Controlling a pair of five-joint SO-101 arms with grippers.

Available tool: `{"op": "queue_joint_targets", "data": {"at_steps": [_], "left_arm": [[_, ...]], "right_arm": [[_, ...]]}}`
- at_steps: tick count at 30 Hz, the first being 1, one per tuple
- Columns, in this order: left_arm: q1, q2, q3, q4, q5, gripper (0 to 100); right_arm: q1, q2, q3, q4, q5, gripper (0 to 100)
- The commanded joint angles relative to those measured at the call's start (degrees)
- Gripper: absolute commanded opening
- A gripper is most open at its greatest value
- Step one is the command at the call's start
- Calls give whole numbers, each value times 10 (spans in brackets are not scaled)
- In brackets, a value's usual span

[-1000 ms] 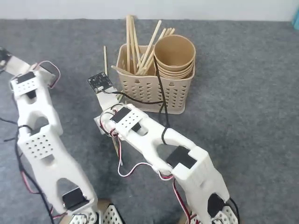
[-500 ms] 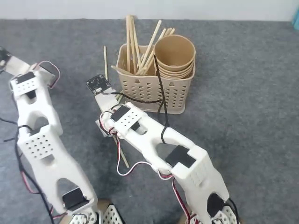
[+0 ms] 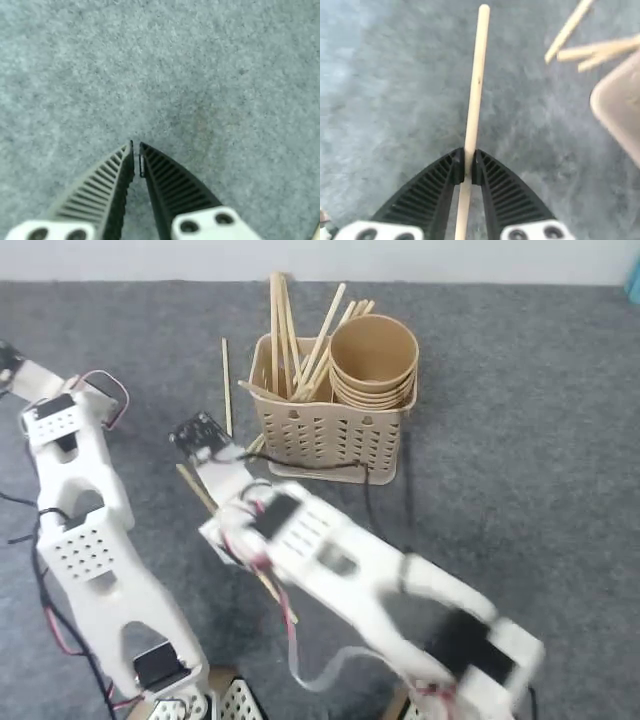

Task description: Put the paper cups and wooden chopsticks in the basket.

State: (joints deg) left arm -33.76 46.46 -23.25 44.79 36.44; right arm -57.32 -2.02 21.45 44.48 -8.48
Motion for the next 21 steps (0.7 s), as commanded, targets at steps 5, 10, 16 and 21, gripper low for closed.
{"op": "queue_joint_targets", "data": {"at_steps": [5, 10, 16, 21], "left_arm": [[1, -11, -27, 0, 2, 17], [2, -11, -27, 0, 2, 16], [3, -11, -27, 0, 2, 16], [3, -11, -27, 0, 2, 16]], "right_arm": [[10, -293, 302, -344, 40, 8], [56, -324, 354, -502, 14, 8], [76, -304, 418, -730, -59, 8], [104, -263, 462, -955, -55, 8]]}}
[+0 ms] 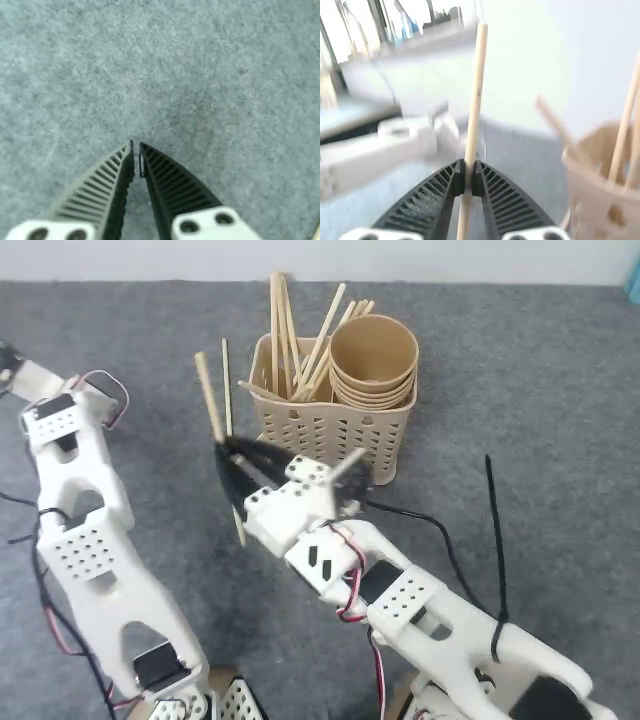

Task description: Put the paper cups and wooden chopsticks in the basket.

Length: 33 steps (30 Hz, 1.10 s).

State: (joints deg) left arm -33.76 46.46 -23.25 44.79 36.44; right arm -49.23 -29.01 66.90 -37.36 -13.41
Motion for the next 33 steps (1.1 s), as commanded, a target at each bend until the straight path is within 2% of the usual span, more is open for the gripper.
{"op": "queue_joint_targets", "data": {"at_steps": [1, 5, 8, 12, 16, 20, 22, 25, 28, 33], "left_arm": [[3, -11, -27, 0, 2, 16], [3, -11, -27, 0, 2, 16], [3, -11, -27, 0, 2, 16], [12, -11, -28, 0, 2, 16], [21, -11, -28, 0, 1, 16], [22, -11, -35, 2, 1, 16], [22, -8, -38, 3, 1, 16], [22, -8, -38, 3, 1, 16], [22, -9, -38, 3, 1, 16], [23, -9, -39, 3, 1, 16]], "right_arm": [[29, 9, 19, -178, 8, 8], [13, 17, 67, -334, 113, 8], [6, 30, 75, -378, 188, 8], [62, 87, 24, -406, 203, 8], [121, 186, -50, -497, 223, 8], [87, 299, -103, -634, 402, 8], [61, 343, -121, -635, 469, 8], [63, 391, -152, -635, 448, 8], [94, 415, -191, -635, 426, 8], [108, 440, -261, -635, 427, 8]]}}
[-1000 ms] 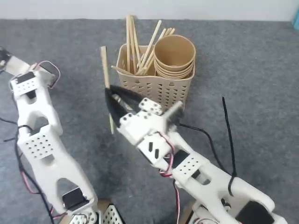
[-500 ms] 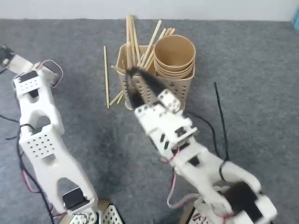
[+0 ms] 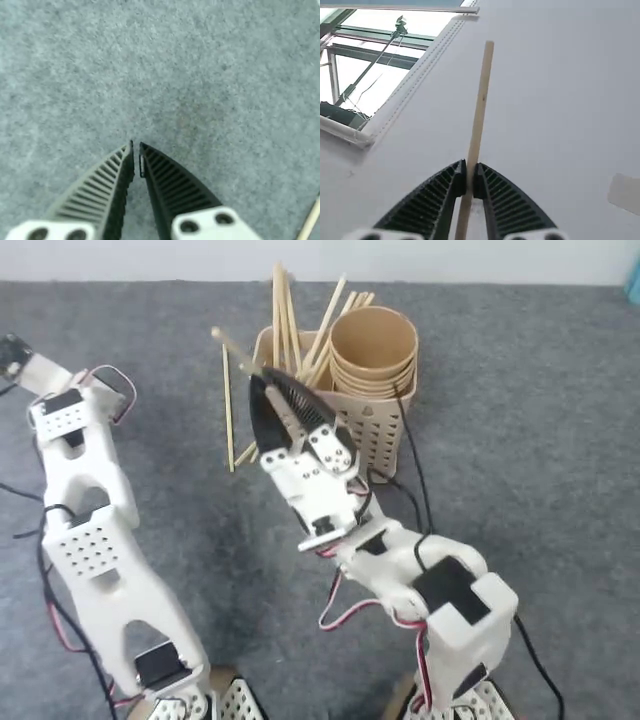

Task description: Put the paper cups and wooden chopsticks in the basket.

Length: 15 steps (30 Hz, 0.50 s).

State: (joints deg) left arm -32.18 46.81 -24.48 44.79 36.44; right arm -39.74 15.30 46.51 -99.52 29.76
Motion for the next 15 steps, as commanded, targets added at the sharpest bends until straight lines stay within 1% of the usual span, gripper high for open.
{"op": "queue_joint_targets", "data": {"at_steps": [1, 5, 15], "left_arm": [[8, -12, -27, 3, 1, 16], [15, -13, -26, 3, 1, 16], [15, -13, -27, 3, 0, 16]], "right_arm": [[13, 0, -74, -14, -4, 8], [15, 12, -117, -14, -4, 8], [16, 9, -128, -13, -5, 8]]}}
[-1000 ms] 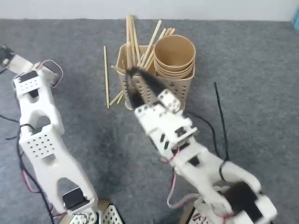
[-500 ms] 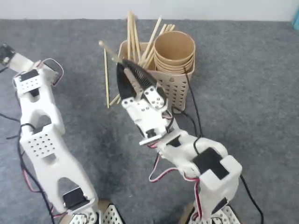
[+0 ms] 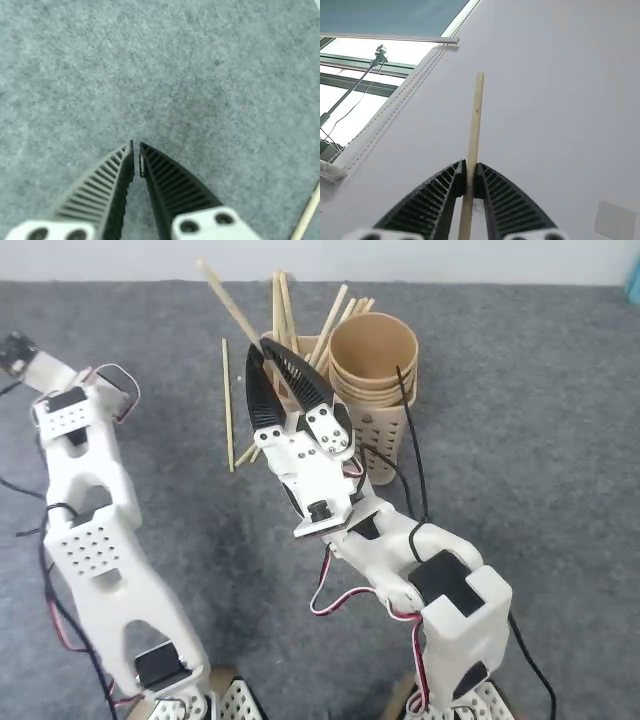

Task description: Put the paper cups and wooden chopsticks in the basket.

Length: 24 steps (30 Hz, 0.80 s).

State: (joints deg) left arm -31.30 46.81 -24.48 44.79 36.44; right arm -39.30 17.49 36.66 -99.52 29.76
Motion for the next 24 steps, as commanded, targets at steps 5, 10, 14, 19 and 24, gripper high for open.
{"op": "queue_joint_targets", "data": {"at_steps": [5, 10, 14, 19, 24], "left_arm": [[6, -13, -27, 3, 0, 16], [7, -13, -26, 3, 0, 16], [7, -13, -27, 3, 0, 16], [6, -13, -27, 3, 0, 16], [6, -13, -27, 3, 0, 16]], "right_arm": [[44, -1, -32, 0, -29, 8], [68, 29, -33, 48, -100, 10], [73, 34, -33, 76, -114, 17], [74, 34, -27, 111, -139, 113], [69, 0, 16, 113, -148, 89]]}}
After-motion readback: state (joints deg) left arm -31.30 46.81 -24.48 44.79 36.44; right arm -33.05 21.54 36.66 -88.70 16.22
